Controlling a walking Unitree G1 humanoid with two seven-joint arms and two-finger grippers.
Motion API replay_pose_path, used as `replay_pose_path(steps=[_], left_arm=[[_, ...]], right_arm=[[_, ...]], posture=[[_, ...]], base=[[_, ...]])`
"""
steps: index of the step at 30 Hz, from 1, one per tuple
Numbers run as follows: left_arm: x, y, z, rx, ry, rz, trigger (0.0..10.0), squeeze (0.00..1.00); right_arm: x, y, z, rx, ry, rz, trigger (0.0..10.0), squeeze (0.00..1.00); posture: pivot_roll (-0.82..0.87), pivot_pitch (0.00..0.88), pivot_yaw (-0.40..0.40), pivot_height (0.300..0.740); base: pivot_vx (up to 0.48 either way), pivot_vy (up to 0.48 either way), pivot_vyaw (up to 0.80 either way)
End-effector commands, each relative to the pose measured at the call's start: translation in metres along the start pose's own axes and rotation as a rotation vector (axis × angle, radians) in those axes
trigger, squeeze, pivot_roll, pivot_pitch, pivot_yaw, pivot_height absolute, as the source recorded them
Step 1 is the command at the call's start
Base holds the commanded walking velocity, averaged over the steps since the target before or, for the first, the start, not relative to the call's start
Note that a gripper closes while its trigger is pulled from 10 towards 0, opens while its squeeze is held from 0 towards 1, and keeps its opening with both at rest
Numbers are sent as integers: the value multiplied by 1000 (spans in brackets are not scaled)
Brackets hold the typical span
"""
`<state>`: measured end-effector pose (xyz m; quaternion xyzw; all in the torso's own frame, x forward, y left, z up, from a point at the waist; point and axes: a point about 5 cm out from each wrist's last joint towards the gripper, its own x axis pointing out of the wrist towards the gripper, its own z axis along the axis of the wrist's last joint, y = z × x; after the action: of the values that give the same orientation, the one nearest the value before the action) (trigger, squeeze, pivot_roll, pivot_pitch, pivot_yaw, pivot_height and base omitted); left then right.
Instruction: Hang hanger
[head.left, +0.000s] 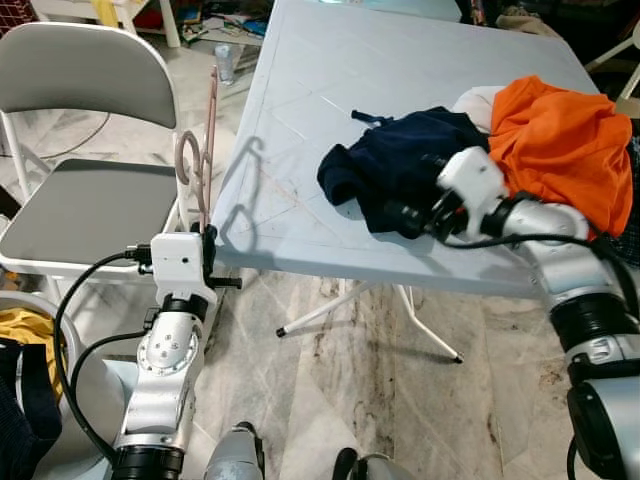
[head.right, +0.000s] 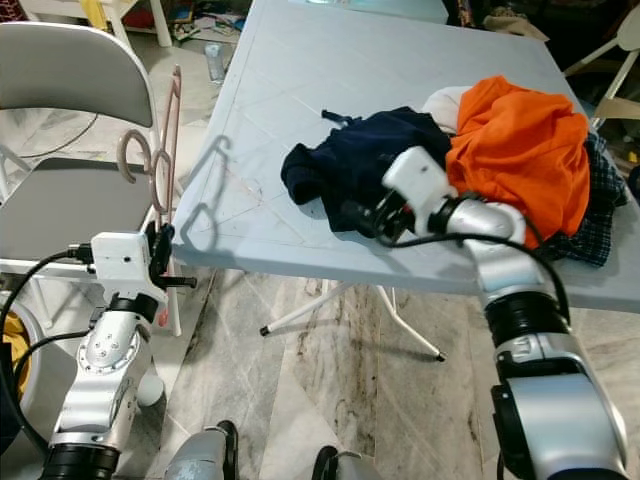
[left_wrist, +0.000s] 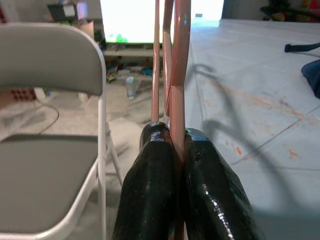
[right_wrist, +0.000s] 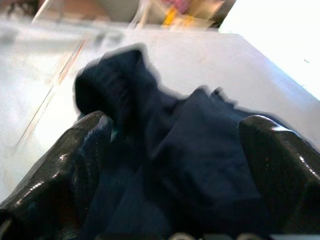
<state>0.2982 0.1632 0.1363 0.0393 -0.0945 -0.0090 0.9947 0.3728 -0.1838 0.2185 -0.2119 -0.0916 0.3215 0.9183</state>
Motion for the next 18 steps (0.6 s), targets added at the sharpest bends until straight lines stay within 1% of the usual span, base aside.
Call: replay_pose_path(steps=[1, 2, 3, 5, 6, 7, 8, 9, 11, 14, 15, 16, 18], left_arm=[[1, -12, 9, 9, -54, -67, 10000, 0], [1, -13, 10, 11, -58, -67, 10000, 0], [0, -13, 10, 32, -60, -59, 10000, 0], [-1, -13, 9, 52, -58, -50, 10000, 0], [-1, -13, 9, 52, -58, -50, 10000, 0], [-2, -13, 7, 63, -54, -41, 10000, 0], [-2, -13, 6, 66, -50, -39, 10000, 0], [-3, -13, 5, 74, -48, -40, 10000, 0], [-4, -14, 4, 75, -51, -40, 10000, 0], [-2, -19, 8, 86, -74, -56, 10000, 0], [0, -22, 11, 91, -86, -66, 10000, 0], [0, -22, 11, 91, -86, -66, 10000, 0], [3, -25, 14, 94, -94, -67, 10000, 0]], right_arm=[[-2, 5, -4, 88, -19, -54, 10000, 0], [-2, 7, -6, 117, -27, -68, 10000, 0], [0, 12, -8, 168, -50, -159, 10000, 0], [1, 17, -11, 255, -83, -261, 10000, 0], [1, 17, -11, 255, -83, -261, 10000, 0], [1, 21, -14, 323, -102, -348, 10000, 0], [1, 23, -16, 357, -106, -405, 10000, 0], [0, 30, -19, 391, -105, -444, 10000, 0], [0, 39, -20, 394, -110, -446, 10000, 0], [3, 51, -20, 474, -122, -442, 10000, 0], [5, 57, -18, 468, -121, -424, 10000, 0], [5, 57, -18, 468, -121, -424, 10000, 0], [7, 62, -16, 460, -119, -399, 10000, 0]], posture=[[210, 168, -69, 740], [210, 168, -69, 740], [207, 168, -69, 740], [202, 168, -69, 740], [202, 168, -69, 740], [198, 167, -67, 740], [197, 166, -66, 740], [196, 167, -64, 740], [191, 165, -63, 740], [185, 159, -61, 740], [183, 156, -61, 740], [183, 156, -61, 740], [181, 154, -63, 740]], base=[[0, 0, 0], [0, 0, 0], [0, 0, 0], [0, 0, 0], [0, 0, 0], [0, 0, 0], [0, 0, 0], [0, 0, 0], [0, 0, 0], [0, 0, 0], [0, 0, 0], [0, 0, 0], [0, 0, 0]])
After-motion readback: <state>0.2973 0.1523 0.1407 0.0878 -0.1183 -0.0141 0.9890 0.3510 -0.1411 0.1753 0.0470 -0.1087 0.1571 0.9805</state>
